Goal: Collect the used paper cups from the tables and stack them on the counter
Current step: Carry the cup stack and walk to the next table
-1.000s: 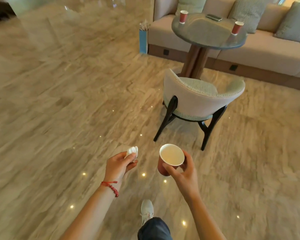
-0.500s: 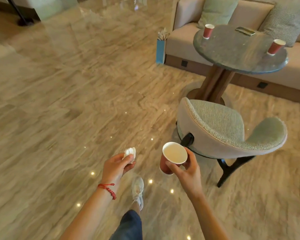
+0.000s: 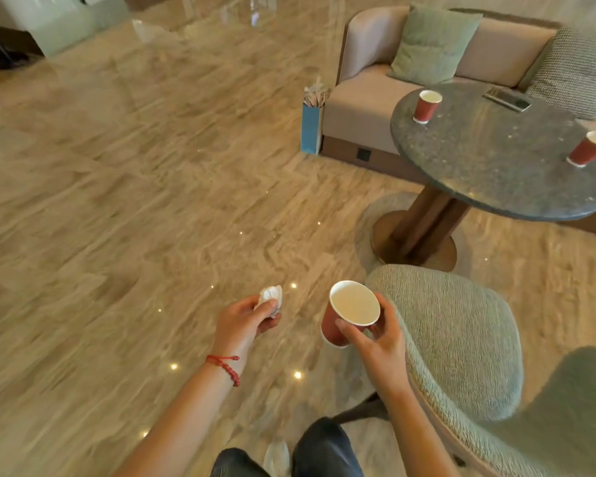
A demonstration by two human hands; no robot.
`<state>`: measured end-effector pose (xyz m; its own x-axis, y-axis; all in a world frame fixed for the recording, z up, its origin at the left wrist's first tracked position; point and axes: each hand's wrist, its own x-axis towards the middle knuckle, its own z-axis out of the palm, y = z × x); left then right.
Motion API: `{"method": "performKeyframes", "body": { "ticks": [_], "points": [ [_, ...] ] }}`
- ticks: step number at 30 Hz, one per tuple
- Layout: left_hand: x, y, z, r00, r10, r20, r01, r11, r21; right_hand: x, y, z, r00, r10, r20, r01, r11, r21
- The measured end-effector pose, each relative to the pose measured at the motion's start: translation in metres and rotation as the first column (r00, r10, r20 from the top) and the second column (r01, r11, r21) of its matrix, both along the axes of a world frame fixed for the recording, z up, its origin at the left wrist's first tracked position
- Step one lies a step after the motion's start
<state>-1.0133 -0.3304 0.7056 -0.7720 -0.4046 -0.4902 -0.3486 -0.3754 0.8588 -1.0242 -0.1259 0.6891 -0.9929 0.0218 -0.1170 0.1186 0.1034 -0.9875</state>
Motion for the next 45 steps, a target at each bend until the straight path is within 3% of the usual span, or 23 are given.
{"method": "performKeyframes", "body": {
  "ticks": [18, 33, 45],
  "points": [
    [-0.335, -0.048, 0.011, 0.998, 0.06, -0.008, -0.059, 0.998, 0.007, -0.35, -0.043, 0.011, 0.999, 0.018, -0.045, -0.018, 1.0, 0.016],
    [-0.643, -0.112, 0.01, 0.987, -0.161, -0.025, 0.162, 0.986, 0.032, -0.62, -0.116, 0.005, 0.983, -0.18, -0.04, 0.182, 0.982, 0.053],
    [-0.818, -0.092, 0.001, 0.945, -0.328, -0.002, 0.328, 0.944, 0.024, -0.748, -0.104, -0.007, 0.943, -0.333, -0.012, 0.332, 0.935, 0.122]
  ]
}}
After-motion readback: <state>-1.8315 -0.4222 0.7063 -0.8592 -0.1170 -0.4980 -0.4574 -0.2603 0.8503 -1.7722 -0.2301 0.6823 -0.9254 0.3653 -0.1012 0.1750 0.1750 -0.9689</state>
